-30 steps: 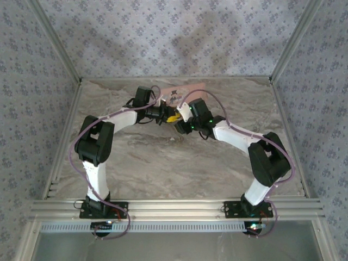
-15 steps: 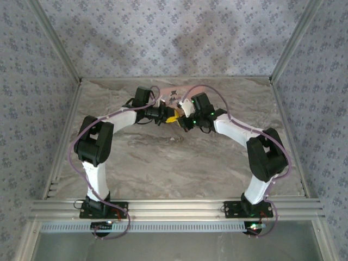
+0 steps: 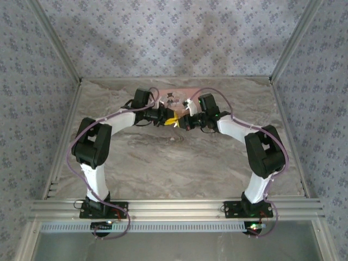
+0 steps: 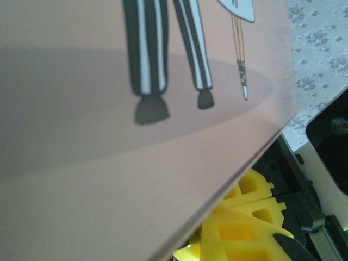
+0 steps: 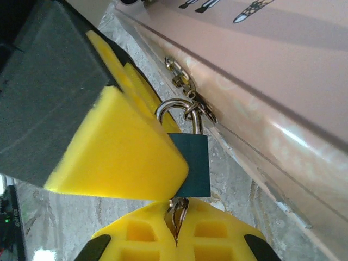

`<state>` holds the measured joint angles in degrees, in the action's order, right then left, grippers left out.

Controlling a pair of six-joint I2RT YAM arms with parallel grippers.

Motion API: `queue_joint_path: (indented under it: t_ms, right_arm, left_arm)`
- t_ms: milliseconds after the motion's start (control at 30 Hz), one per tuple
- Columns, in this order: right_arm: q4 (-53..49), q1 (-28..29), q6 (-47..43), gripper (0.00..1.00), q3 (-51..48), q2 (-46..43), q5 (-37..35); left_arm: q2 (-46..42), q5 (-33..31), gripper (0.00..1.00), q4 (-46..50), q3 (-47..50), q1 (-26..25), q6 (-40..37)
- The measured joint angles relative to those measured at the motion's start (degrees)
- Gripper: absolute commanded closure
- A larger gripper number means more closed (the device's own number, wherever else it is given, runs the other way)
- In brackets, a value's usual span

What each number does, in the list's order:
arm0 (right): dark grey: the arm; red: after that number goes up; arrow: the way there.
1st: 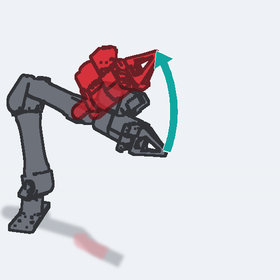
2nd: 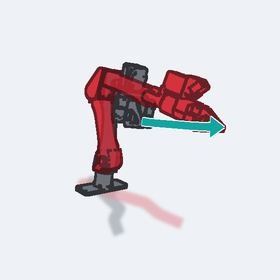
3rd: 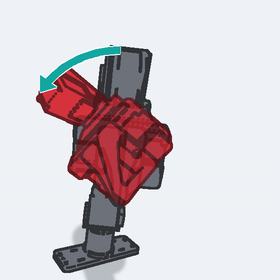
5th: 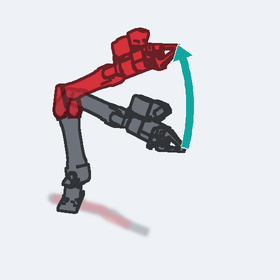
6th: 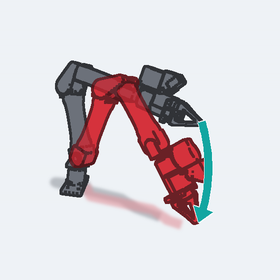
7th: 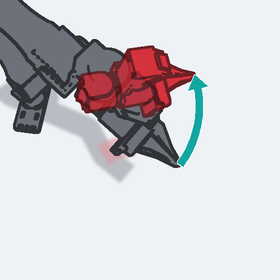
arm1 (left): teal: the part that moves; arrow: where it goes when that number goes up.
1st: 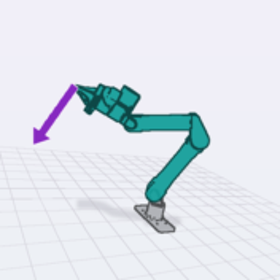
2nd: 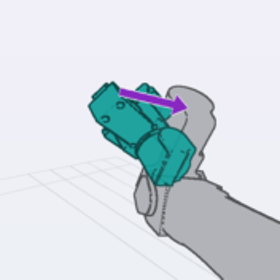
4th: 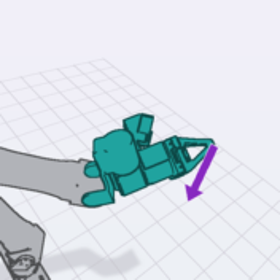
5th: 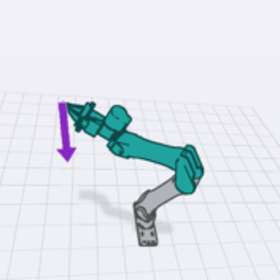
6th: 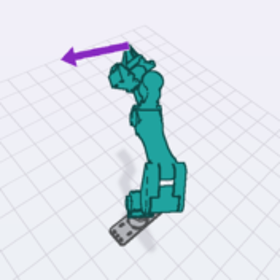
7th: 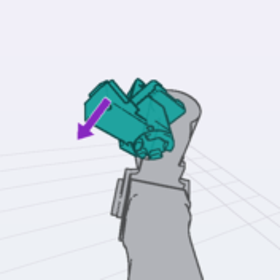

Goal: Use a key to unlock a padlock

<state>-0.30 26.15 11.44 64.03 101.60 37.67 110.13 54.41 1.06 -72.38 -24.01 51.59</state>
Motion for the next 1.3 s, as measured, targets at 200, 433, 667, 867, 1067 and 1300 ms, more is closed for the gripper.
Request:
queue_joint_path:
  t_ms: [200, 433, 667, 867, 1067, 1300]
  right_arm:
    - [2.78, 0.24, 2.36, 1.0, -3.37, 3.19, 0.37]
    - [5.6, 2.43, 2.21, 1.0, -5.86, 7.19, 1.4]
    - [7.98, 2.86, 1.75, 1.0, -6.95, 7.17, 0.92]
    - [6.97, 2.86, -0.9, 1.0, -6.75, 7.15, 0.04]
    - [1.73, 2.86, -5.66, 1.0, -4.57, 7.15, -0.37]
    - [-5.55, 2.86, -11.54, 1.0, 0.07, 7.15, -0.37]
  left_arm:
    - [-0.13, -1.07, 0.73, 2.43, 3.23, -0.11, -1.01]
    - [-2.95, -3.1, 0.71, 0.37, 9.07, -0.76, -1.01]
    - [-7.17, -7.39, 0.67, 0.31, 13.7, -0.66, -1.05]
    - [-13.49, -12.66, 0.66, 2.73, 15.72, 1.84, -2.62]
    - [-19.98, -19.63, 0.62, 5.42, 15.72, 5.73, -5.84]
    - [-21.94, -27.47, 0.55, 8.28, 15.32, 10.91, -8.94]
